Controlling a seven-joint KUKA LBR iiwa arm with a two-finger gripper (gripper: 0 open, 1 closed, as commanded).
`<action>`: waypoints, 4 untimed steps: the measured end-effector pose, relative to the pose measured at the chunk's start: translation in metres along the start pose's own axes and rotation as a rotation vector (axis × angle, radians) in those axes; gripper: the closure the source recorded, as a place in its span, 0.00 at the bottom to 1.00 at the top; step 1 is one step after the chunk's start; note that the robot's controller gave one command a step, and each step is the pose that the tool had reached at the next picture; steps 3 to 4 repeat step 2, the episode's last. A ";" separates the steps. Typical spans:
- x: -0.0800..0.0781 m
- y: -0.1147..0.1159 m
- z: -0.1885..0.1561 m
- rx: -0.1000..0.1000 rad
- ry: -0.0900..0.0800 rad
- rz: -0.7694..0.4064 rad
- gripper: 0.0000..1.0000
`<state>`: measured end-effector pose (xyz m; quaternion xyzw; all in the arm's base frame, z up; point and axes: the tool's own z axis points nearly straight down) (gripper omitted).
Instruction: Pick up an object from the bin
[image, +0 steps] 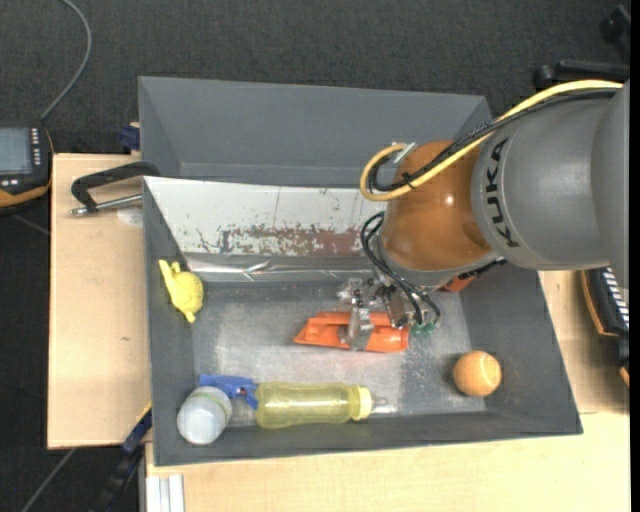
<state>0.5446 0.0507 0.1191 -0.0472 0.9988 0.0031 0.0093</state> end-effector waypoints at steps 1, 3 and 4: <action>0.001 0.000 -0.012 0.000 0.007 0.000 1.00; 0.000 0.000 -0.029 -0.001 0.000 0.000 1.00; 0.000 0.000 -0.029 -0.001 0.000 0.000 1.00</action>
Offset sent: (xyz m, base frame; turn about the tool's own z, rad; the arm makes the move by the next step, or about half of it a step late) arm 0.0001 0.0001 0.0464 0.0000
